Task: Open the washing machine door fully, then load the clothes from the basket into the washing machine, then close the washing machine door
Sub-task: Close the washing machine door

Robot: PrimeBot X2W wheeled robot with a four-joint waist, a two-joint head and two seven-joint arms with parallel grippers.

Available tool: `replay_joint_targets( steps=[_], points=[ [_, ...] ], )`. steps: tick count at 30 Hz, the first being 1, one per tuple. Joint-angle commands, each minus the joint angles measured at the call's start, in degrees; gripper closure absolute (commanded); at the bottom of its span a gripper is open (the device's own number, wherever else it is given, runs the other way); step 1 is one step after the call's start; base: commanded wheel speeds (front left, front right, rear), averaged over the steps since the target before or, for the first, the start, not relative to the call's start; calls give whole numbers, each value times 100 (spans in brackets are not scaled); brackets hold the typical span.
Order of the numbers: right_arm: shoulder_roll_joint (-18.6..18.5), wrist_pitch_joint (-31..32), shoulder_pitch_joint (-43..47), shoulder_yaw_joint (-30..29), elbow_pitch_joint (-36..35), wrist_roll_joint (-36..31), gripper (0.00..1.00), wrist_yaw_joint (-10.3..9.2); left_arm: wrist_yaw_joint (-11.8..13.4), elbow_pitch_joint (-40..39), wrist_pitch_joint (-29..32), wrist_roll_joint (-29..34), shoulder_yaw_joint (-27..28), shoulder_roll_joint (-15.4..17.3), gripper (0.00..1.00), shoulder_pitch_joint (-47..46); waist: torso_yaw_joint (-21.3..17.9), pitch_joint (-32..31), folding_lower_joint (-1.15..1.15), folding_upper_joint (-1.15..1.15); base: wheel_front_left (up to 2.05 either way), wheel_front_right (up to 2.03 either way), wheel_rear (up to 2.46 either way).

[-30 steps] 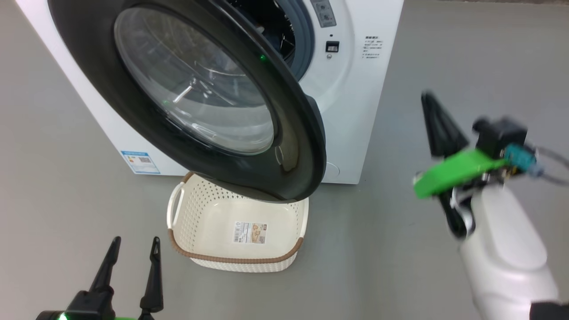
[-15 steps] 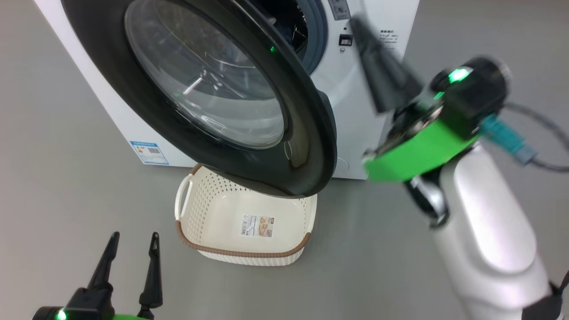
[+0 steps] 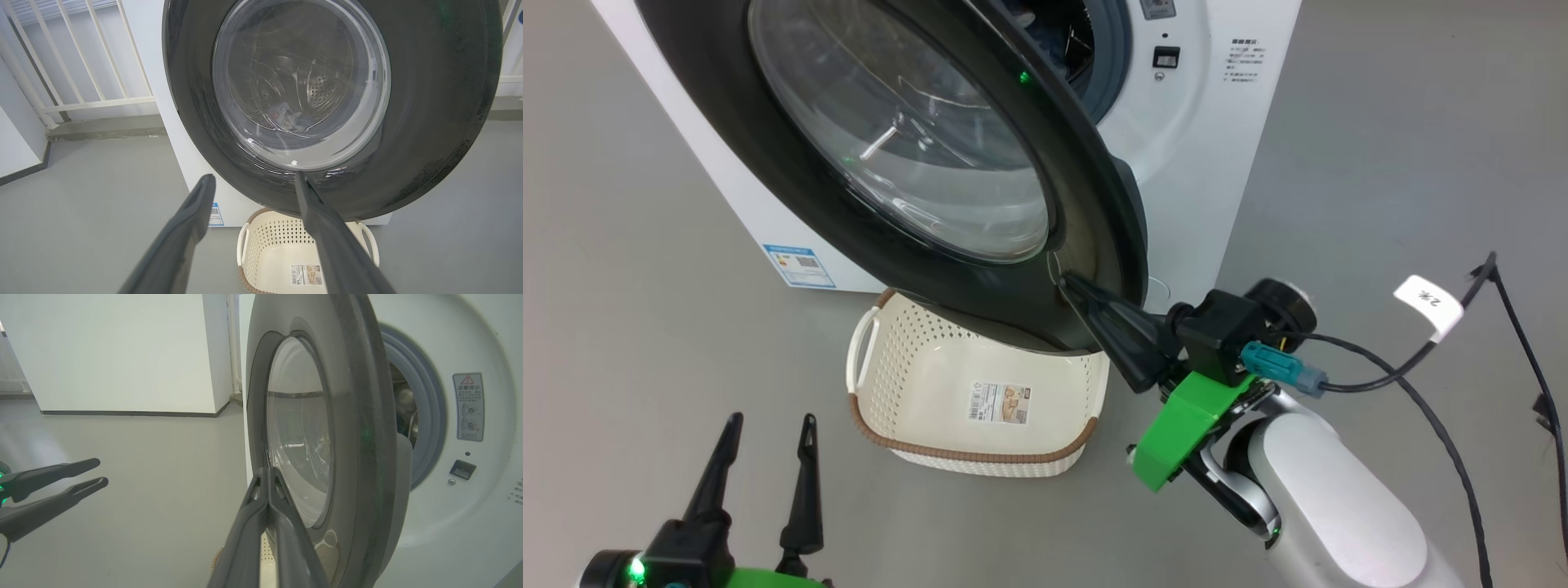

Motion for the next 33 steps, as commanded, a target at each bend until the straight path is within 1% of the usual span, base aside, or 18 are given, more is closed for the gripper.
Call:
replay_joint_targets(
  steps=[1, 9, 11, 23, 33],
  points=[
    [54, -38, -51, 131, 47, 132, 100, 51, 35, -92, -59, 55, 176, 135, 0, -279, 14, -1, 0, 0, 0, 0, 0],
    [38, -263, -462, 223, 936, 316, 100, 51, 10, -26, -90, 70, 92, 100, 0, -336, 83, -18, 0, 0, 0, 0, 0],
    [36, -290, -526, 224, 1041, 337, 100, 51, 9, -19, -92, 78, 77, 97, 0, -342, 93, -15, 0, 0, 0, 0, 0],
    [20, -564, -1301, 190, 2318, 504, 100, 51, -1, -6, -120, 105, -9, 61, 0, -441, 189, 109, 0, 0, 0, 0, 0],
    [-58, -805, -1855, 260, 2961, 600, 100, 51, -10, 39, -142, 98, -26, -25, 0, -528, 287, 260, 0, 0, 0, 0, 0]
  ],
)
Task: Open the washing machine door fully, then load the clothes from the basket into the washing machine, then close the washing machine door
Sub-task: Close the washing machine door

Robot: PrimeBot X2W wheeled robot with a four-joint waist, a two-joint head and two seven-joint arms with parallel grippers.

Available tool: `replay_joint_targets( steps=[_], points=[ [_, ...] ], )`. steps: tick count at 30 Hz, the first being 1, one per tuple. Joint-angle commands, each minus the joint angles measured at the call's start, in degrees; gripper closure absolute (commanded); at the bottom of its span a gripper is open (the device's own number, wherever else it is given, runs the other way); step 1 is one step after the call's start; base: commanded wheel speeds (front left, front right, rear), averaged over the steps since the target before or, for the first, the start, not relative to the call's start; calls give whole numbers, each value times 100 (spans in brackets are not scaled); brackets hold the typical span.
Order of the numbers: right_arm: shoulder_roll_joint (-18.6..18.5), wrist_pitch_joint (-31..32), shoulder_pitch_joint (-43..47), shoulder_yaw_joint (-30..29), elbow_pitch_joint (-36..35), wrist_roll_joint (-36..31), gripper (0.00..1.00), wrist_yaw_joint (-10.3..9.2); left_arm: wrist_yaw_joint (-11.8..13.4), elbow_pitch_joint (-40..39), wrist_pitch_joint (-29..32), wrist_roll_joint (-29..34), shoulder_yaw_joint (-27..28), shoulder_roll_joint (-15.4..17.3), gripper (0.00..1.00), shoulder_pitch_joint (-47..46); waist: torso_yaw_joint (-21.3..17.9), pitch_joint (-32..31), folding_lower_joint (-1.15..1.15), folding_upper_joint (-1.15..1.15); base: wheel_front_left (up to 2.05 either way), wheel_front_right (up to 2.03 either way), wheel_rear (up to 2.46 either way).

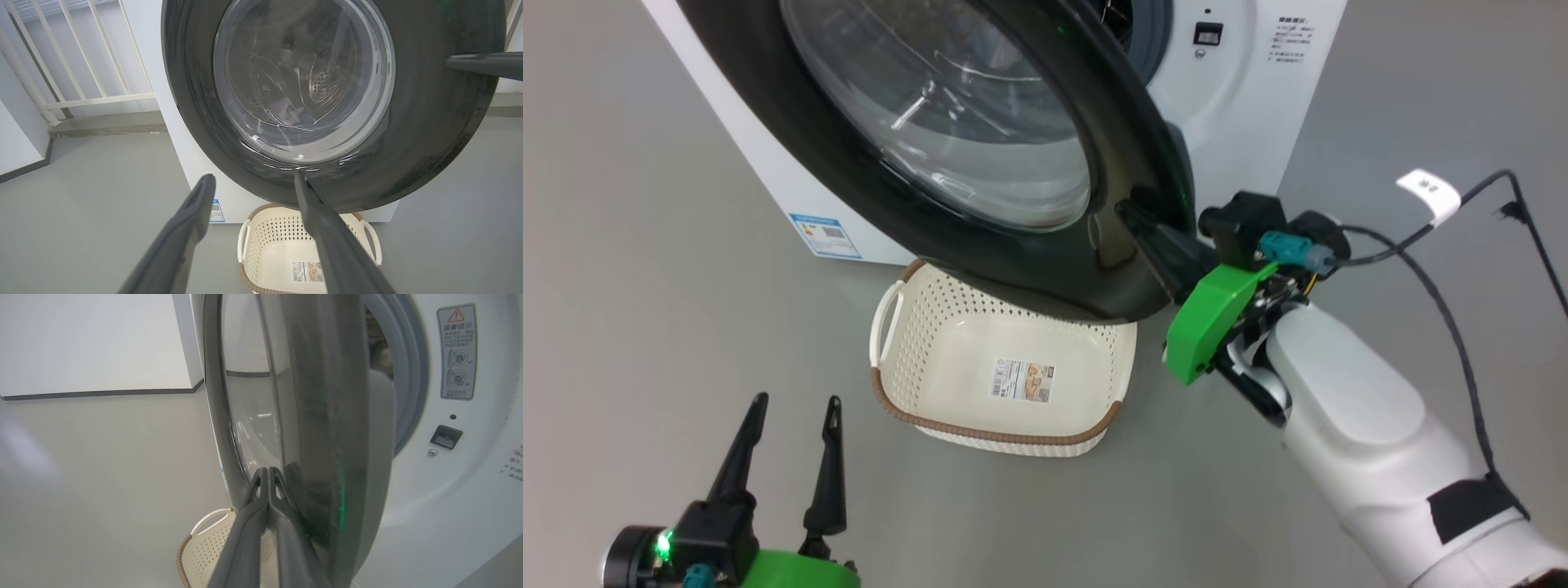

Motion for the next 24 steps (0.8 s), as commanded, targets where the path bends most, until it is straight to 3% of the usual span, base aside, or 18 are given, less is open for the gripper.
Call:
replay_joint_targets(
  steps=[1, 24],
  points=[
    [33, -66, -200, 45, -52, 24, 100, 24, -9, -89, -68, 48, 193, 75, 0, -280, 33, 43, 0, 0, 0, 0, 0],
    [-410, -510, -2442, -477, 1646, -251, 100, 24, -361, -114, -78, 287, 306, -487, 0, -761, 516, 884, 0, 0, 0, 0, 0]
  ],
)
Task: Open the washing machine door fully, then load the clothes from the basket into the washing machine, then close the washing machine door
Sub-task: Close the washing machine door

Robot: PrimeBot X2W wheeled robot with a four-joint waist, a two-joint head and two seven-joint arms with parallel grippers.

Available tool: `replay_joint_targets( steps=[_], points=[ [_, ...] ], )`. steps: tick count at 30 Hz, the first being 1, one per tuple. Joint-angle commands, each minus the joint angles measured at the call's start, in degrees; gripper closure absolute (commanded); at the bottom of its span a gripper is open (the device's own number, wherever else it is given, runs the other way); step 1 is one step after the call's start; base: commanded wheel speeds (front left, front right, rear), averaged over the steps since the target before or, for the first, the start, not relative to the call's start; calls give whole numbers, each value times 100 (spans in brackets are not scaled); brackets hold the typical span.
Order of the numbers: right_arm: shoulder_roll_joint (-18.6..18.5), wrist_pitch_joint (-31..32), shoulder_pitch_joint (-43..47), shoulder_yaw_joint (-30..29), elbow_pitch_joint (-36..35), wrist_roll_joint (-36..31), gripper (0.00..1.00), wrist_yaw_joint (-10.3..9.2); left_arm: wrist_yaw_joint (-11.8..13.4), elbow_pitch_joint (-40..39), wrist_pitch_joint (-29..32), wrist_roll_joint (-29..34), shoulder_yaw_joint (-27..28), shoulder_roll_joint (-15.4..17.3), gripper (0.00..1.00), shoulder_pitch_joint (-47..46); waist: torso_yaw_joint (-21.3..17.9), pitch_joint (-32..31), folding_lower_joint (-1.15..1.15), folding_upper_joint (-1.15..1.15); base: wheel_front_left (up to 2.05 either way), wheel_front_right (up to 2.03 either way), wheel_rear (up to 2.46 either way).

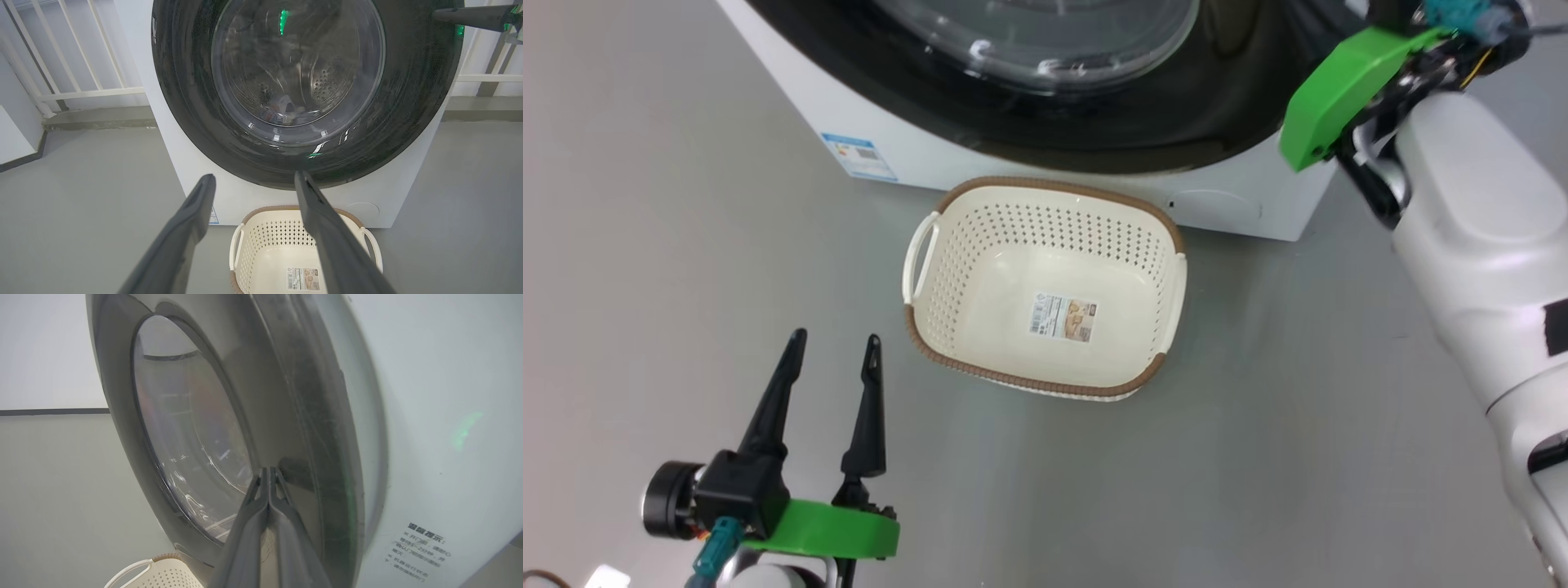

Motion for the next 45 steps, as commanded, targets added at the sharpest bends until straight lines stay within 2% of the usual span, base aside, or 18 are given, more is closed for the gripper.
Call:
replay_joint_targets(
  steps=[1, 14, 23, 33, 43, 44, 45],
  points=[
    [79, -56, -177, -35, -31, -80, 100, 8, -53, -117, -45, 56, 244, 61, 0, -190, 107, 107, 0, 0, 0, 0, 0],
    [-109, -73, -570, -214, 248, -306, 100, 8, -246, -20, -45, 216, 401, -182, 0, -265, 235, 187, 0, 0, 0, 0, 0],
    [-49, -74, -426, -117, 155, -298, 100, 8, -327, 17, -46, 305, 507, -255, 0, -231, 192, 130, 0, 0, 0, 0, 0],
    [-41, -74, 613, 94, -741, 65, 100, 8, -412, 57, -46, 465, 657, -243, 0, -107, -63, -155, 0, 0, 0, 0, 0],
    [-128, -74, 2120, -383, -1944, 247, 100, 8, -515, 92, -46, 499, 729, -131, 0, 63, -429, -560, 0, 0, 0, 0, 0],
    [-123, -74, 2301, -452, -2089, 231, 92, 8, -518, 102, -46, 500, 735, -114, 0, 81, -474, -601, 0, 0, 0, 0, 0],
    [-112, -74, 2474, -525, -2233, 202, 69, 8, -520, 111, -46, 499, 741, -96, 0, 100, -520, -638, 0, 0, 0, 0, 0]
  ],
)
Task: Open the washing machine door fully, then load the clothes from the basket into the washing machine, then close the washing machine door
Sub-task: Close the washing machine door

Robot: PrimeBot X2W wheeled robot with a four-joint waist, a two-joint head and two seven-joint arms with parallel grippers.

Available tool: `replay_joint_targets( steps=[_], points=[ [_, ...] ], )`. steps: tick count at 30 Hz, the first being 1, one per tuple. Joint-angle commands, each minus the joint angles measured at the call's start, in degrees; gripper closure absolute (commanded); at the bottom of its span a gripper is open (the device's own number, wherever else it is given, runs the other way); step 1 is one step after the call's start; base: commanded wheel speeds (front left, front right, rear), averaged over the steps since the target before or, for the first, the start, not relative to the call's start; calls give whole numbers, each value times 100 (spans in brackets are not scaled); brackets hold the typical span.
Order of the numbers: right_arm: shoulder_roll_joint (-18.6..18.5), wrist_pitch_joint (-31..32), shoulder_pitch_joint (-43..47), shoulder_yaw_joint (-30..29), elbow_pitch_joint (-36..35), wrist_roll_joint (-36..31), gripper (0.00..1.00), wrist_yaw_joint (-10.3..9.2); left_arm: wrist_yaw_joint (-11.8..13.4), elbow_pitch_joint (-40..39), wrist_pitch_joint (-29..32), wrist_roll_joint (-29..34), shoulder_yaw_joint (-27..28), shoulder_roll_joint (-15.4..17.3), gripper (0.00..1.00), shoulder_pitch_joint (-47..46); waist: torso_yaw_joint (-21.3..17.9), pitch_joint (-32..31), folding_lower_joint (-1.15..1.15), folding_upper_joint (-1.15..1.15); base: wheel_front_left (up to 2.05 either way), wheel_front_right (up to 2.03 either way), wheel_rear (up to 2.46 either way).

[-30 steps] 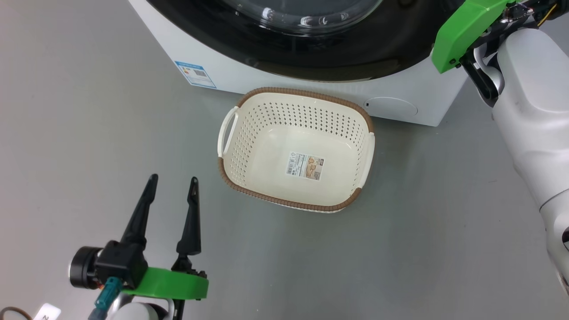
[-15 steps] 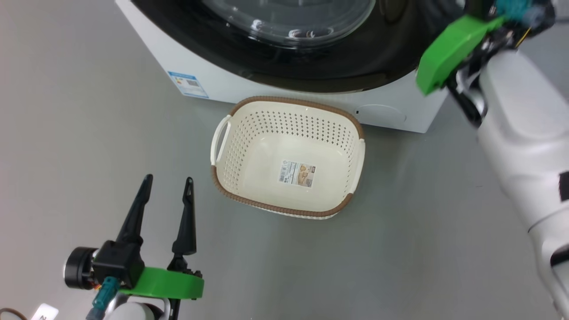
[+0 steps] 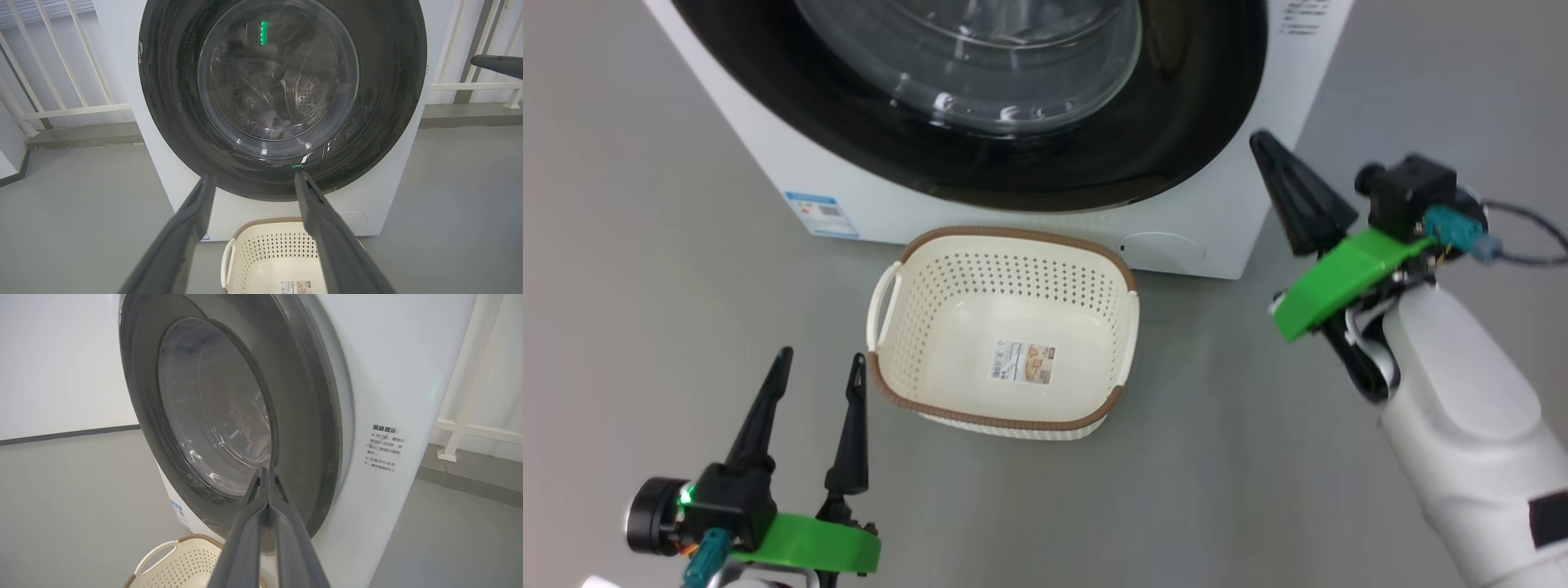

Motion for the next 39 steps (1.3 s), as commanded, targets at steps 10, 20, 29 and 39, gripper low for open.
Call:
replay_joint_targets(
  steps=[10, 20, 29, 39],
  points=[
    [314, -26, 1340, -609, -1026, -327, 0, 8, -27, -80, 44, 11, 208, 263, 0, 140, -550, -461, 0, 0, 0, 0, 0],
    [514, -26, 2592, -1306, -1568, -609, 0, 8, 11, -68, 228, -84, 202, 328, 0, 318, -854, -843, 0, 0, 0, 0, 0],
    [634, 60, 3567, -1749, -2192, -825, 0, 8, 50, -88, 318, -139, 179, 390, 0, 545, -1023, -1091, 0, 0, 0, 0, 0],
    [866, 459, 4440, -2090, -3283, -1117, 0, 8, 115, -117, 378, -183, 161, 459, 0, 743, -1159, -1243, 0, 0, 0, 0, 0]
  ],
)
